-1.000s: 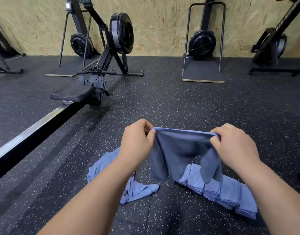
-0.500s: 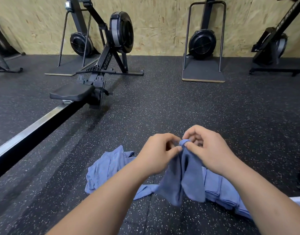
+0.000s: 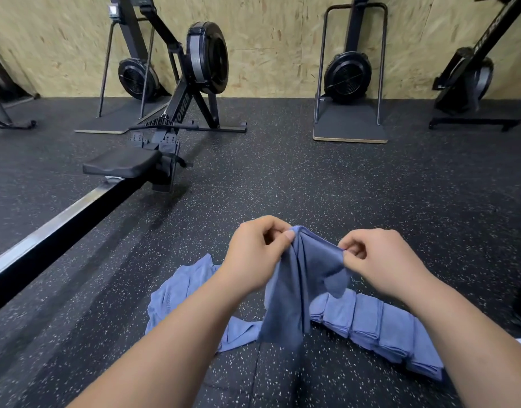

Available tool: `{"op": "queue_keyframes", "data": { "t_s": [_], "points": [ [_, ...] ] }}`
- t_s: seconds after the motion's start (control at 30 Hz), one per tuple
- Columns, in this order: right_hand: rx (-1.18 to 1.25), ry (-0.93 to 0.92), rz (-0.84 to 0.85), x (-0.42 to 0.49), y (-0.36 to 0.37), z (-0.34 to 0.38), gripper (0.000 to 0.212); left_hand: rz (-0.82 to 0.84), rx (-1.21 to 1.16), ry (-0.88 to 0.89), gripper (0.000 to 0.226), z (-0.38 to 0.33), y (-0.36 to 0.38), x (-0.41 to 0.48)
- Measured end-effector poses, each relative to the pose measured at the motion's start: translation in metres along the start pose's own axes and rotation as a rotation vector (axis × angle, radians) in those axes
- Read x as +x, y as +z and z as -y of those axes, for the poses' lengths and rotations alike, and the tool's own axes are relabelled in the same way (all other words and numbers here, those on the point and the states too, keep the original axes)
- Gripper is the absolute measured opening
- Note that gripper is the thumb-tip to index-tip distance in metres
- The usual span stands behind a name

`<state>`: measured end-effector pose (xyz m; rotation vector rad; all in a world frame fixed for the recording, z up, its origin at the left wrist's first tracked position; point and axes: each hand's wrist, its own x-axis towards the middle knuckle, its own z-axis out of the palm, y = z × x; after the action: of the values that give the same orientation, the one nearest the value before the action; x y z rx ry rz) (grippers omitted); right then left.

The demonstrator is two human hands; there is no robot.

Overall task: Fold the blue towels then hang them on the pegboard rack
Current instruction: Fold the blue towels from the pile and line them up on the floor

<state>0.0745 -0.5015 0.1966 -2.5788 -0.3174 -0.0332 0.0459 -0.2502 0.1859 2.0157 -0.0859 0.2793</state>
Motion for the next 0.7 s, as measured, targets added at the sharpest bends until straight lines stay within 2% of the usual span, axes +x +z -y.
{"op": "queue_keyframes", "data": {
  "t_s": [0.13,0.33,0.37,0.47,0.53,0.7],
  "points": [
    [-0.076,0.028,0.011,0.003,-0.003,-0.011,0.018,-0.117,-0.010,-0.019,0.009,0.005,-0.008,0.006],
    [0.043,0.100,-0.046,0.009,-0.011,-0.023,0.017,-0.294,0.031,-0.146,0.013,0.013,-0.018,0.014],
    [0.120,0.114,-0.050,0.010,-0.010,-0.023,0.018,-0.296,0.041,-0.164,0.013,0.014,-0.018,0.014],
    [0.550,0.168,-0.028,0.011,-0.008,-0.017,0.022,-0.249,0.063,-0.198,0.005,0.018,-0.017,0.013],
    [0.742,0.169,0.039,0.009,-0.010,-0.008,0.022,-0.210,0.057,-0.189,0.005,0.020,-0.015,0.011],
    [0.877,0.092,0.225,0.000,-0.011,0.014,0.031,-0.071,-0.051,-0.118,0.011,0.014,-0.011,0.008]
  ]
}}
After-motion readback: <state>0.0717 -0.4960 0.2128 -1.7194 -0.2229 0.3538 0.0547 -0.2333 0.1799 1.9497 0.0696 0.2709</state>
